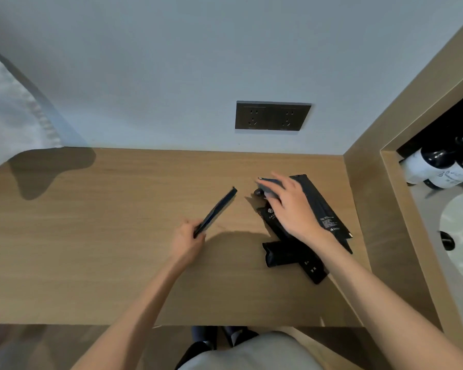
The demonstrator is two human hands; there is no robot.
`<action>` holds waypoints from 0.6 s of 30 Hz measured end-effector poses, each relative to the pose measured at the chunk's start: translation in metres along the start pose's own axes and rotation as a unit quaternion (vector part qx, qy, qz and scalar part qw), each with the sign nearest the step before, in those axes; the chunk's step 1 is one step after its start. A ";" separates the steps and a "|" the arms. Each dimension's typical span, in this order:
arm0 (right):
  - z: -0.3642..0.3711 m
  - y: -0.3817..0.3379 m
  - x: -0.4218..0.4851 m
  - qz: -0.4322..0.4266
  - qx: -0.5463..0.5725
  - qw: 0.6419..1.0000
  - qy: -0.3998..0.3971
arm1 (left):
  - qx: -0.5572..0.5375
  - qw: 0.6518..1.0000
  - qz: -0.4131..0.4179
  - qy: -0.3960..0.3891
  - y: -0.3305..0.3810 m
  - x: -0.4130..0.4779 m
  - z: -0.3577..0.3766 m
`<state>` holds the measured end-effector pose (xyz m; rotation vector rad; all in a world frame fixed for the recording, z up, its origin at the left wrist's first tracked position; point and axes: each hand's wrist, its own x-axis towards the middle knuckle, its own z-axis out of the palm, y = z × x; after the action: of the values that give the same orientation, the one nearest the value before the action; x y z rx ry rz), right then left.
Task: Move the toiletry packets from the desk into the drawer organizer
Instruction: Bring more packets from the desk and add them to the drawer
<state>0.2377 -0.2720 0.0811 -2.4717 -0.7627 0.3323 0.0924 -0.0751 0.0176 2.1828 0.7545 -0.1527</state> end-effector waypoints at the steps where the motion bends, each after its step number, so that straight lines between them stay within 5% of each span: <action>1: -0.010 -0.009 0.000 0.010 0.043 0.999 0.029 | 0.006 0.999 0.023 0.021 0.000 -0.001 -0.003; 3: -0.031 -0.026 -0.003 0.051 0.174 0.981 0.065 | 0.043 0.995 0.076 0.055 -0.003 -0.002 -0.010; 7: -0.059 -0.042 -0.006 0.101 0.463 0.876 0.087 | 0.230 0.961 0.135 0.074 -0.016 -0.001 -0.019; 14: -0.049 -0.022 -0.015 0.201 0.475 0.850 0.109 | 0.388 0.898 0.205 -0.008 -0.038 0.003 -0.014; 18: -0.034 -0.018 -0.020 0.218 0.452 0.859 0.100 | 0.351 0.924 0.150 0.026 -0.057 0.009 -0.022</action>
<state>0.2259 -0.2853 0.1211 -1.6876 0.0890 0.4539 0.0643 -0.0266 -0.0083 2.9646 0.4089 -0.2346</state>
